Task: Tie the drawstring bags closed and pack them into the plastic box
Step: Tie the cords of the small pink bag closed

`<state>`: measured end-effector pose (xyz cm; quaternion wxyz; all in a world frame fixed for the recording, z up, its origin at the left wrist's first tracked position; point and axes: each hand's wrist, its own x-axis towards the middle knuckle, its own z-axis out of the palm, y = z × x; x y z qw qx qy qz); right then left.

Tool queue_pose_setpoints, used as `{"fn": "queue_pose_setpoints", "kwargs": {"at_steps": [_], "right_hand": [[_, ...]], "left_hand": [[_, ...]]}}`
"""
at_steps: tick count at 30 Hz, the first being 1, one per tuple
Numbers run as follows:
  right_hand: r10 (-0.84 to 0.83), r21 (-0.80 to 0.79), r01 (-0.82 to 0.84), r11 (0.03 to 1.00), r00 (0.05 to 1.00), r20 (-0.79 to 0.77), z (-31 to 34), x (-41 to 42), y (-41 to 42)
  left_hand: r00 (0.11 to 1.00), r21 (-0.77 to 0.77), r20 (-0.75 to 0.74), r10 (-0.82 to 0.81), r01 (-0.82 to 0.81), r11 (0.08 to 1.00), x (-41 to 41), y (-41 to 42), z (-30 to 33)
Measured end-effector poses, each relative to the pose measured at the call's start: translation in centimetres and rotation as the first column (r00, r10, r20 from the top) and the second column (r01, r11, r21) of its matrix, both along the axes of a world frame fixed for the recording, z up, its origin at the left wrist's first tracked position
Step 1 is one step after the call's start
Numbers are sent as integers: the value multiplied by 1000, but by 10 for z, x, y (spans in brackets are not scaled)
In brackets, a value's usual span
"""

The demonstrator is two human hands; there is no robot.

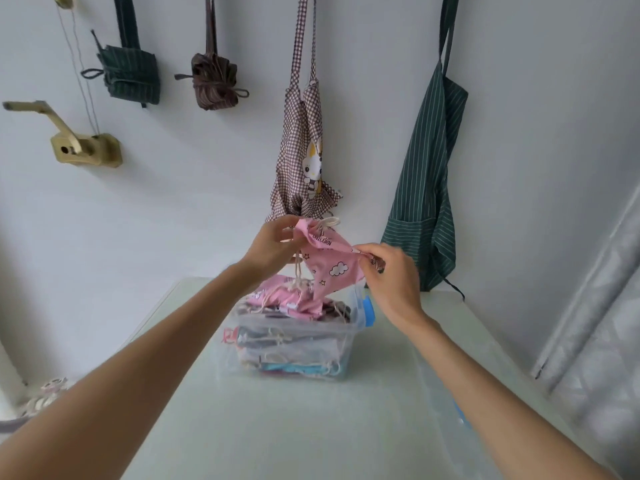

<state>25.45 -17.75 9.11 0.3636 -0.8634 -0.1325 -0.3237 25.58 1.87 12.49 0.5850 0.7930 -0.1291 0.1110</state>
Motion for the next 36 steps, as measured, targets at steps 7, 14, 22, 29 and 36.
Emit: {"fn": "queue_pose_setpoints", "kwargs": {"at_steps": [7,14,22,29,36], "right_hand": [[155,-333,-456,825,750,-643,-40,16,25],[-177,-683,-361,635,793,-583,-26,43,20],[-278,-826,-384,412,811,-515,-34,92,31],[-76,-604,-251,756,883,-463,-32,85,13],[-73,-433,-55,900,959,-274,-27,21,-101]], "left_hand": [[984,771,-138,-109,176,612,45,7,-49],[927,921,-374,-27,374,108,74,31,-53],[932,942,-335,140,336,23,102,2,-62],[974,979,-122,192,86,187,102,-12,-47],[999,690,-3,50,-34,723,56,-59,-11]]}}
